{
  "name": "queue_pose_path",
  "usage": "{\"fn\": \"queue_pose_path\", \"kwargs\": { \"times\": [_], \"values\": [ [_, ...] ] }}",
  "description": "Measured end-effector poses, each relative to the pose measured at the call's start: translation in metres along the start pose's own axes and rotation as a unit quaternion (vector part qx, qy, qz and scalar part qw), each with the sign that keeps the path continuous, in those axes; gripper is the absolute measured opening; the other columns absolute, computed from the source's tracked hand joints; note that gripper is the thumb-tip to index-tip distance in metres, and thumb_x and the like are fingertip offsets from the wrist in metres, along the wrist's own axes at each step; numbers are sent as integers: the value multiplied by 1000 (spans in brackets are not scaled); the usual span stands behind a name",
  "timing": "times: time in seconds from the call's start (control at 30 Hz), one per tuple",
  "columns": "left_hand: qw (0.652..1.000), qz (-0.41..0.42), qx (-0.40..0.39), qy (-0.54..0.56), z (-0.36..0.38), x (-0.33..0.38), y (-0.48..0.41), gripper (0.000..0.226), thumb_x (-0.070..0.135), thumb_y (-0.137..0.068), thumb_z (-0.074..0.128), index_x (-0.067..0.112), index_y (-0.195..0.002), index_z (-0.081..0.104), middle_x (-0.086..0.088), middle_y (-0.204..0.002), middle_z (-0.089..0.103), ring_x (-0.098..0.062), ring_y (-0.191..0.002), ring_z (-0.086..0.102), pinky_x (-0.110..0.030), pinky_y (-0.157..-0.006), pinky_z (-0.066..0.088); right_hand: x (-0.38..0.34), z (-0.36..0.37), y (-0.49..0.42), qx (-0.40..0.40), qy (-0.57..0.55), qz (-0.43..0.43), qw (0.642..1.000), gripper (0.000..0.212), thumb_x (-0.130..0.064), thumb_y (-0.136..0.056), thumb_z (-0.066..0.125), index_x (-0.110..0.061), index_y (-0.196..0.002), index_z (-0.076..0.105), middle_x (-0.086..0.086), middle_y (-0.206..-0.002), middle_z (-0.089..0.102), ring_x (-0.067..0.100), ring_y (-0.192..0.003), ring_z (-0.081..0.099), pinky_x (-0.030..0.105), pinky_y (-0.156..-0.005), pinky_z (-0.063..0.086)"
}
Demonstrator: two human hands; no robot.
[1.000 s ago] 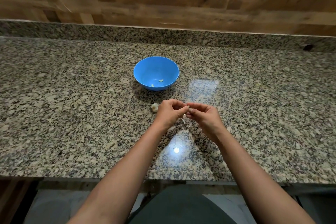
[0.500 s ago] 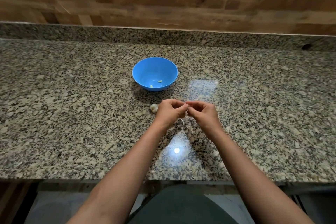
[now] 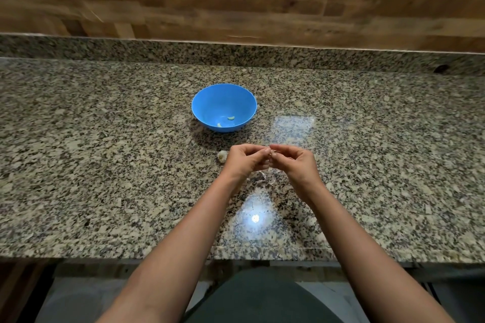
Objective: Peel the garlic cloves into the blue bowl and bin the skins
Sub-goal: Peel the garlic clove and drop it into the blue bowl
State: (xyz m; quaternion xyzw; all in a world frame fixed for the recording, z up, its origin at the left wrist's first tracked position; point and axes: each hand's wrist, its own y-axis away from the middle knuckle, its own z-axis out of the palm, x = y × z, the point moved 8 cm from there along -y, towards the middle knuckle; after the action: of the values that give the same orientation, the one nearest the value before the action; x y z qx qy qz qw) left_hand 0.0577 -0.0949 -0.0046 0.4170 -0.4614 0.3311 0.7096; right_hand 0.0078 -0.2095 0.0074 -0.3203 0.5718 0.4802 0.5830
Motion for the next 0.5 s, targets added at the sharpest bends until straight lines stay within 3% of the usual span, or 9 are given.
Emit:
{"fn": "queue_pose_path", "kwargs": {
  "times": [0.1,0.23,0.5],
  "values": [
    [1000,11,1,5,1,1,1,7,4,-87,62,0,-88,68,-6,-70,69,-10,-62,63,-18,-61,55,5,0,-1,-9,-73,40,997,19,9,-85,56,1,-100,65,14,-84,70,19,-71,66,26,-75,58],
    [996,39,32,-78,0,7,1,6,5,-87,63,5,-82,66,-8,-73,67,-15,-66,63,-24,-66,55,10,4,0,-21,-126,70,989,20,12,-85,53,2,-95,67,16,-85,69,23,-77,64,32,-81,55],
    [979,79,76,-172,-4,16,-4,6,15,-86,65,11,-81,65,-8,-79,68,-20,-74,64,-38,-74,57,10,3,-4,21,-201,99,974,9,10,-83,57,4,-88,62,15,-81,67,21,-70,67,28,-70,58]
  ]
}}
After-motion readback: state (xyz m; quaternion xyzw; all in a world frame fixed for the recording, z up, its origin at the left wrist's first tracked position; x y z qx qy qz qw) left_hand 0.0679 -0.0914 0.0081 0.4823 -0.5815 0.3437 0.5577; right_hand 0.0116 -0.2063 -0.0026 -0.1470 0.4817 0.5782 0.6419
